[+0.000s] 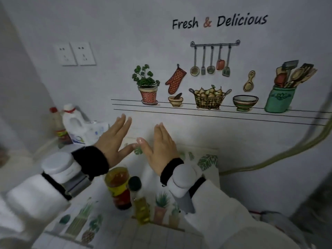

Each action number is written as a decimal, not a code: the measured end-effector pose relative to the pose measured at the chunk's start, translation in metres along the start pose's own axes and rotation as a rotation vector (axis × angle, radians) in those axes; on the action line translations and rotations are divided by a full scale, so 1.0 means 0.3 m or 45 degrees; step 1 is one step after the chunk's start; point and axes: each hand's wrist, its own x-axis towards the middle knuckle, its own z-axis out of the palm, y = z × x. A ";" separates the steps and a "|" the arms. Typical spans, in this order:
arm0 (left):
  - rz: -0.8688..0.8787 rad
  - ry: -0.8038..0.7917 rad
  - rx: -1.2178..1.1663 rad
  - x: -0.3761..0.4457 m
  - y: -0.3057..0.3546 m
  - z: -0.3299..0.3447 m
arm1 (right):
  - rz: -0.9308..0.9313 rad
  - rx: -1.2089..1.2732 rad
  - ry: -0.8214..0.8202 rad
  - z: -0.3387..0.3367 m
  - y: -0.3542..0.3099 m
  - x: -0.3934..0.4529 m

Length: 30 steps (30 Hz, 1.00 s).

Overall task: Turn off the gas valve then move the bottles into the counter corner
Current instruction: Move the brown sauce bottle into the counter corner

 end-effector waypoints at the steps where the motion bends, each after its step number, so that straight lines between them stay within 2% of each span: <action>1: -0.087 0.000 -0.058 -0.030 -0.033 -0.004 | -0.017 0.014 -0.067 0.019 -0.009 0.012; 4: -0.300 -0.027 -0.153 -0.127 -0.119 0.012 | -0.032 0.112 -0.277 0.081 -0.027 0.051; 10: -0.510 -0.006 -0.342 -0.218 -0.211 0.074 | 0.024 0.216 -0.527 0.180 -0.046 0.111; 12: -0.517 -0.019 -0.437 -0.216 -0.222 0.097 | 0.015 0.197 -0.583 0.207 -0.052 0.125; 19: -0.358 -0.126 -0.630 -0.139 -0.272 0.175 | 0.086 0.276 -0.571 0.298 -0.096 0.209; 23: -0.374 -0.194 -0.624 -0.080 -0.344 0.203 | 0.098 0.339 -0.541 0.318 -0.104 0.282; 30: -0.367 -0.215 -0.601 0.045 -0.483 0.205 | 0.018 0.230 -0.517 0.355 -0.152 0.439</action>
